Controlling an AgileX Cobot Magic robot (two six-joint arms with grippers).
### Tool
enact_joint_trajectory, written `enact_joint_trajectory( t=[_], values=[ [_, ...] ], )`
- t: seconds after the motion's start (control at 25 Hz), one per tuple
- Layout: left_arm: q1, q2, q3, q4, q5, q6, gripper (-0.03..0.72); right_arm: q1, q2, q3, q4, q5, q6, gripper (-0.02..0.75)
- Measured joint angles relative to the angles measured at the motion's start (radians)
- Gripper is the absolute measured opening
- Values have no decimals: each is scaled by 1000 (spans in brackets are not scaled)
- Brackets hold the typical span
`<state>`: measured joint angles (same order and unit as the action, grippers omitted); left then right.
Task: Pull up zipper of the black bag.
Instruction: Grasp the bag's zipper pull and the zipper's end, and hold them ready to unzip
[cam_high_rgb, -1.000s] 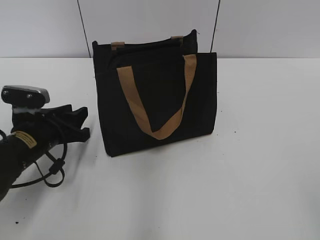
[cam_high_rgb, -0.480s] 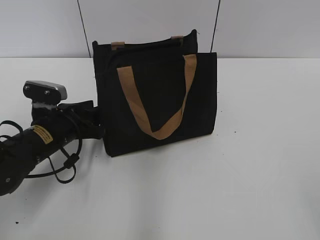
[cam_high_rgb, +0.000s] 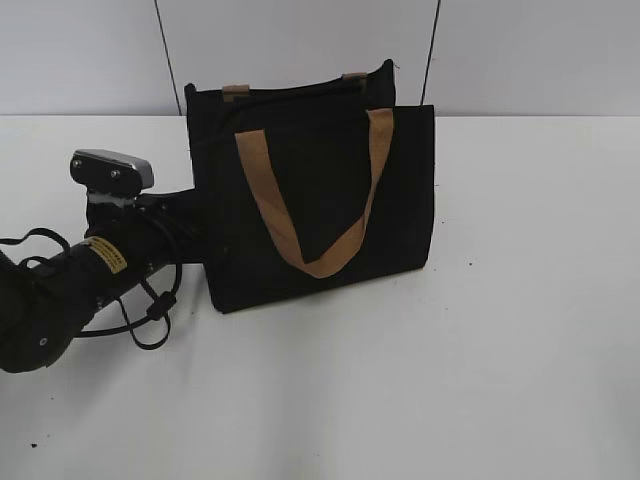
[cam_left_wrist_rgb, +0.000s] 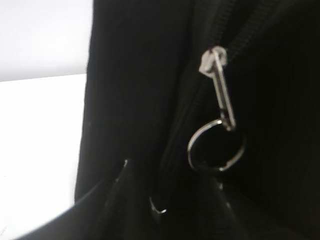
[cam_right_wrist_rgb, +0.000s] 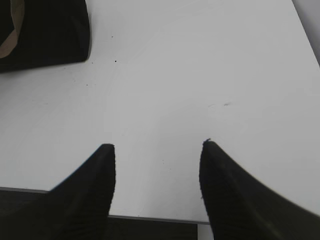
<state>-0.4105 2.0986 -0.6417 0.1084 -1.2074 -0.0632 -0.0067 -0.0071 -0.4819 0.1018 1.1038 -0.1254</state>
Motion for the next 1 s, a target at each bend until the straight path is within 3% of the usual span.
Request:
enact_joint_trajectory(
  t=[0.28, 0.56, 0.84, 1.0],
  values=[
    [0, 30, -18, -38, -1, -2, 327, 0, 0, 0, 0, 0, 0, 415],
    [0, 35, -45, -43, 0, -3, 250, 0, 0, 0, 0, 0, 0, 415],
    [0, 37, -81, -50, -1, -3, 236, 0, 0, 0, 0, 0, 0, 415],
    [0, 37, -84, -51, -1, -3, 138, 0, 0, 0, 0, 0, 0, 415]
  ],
)
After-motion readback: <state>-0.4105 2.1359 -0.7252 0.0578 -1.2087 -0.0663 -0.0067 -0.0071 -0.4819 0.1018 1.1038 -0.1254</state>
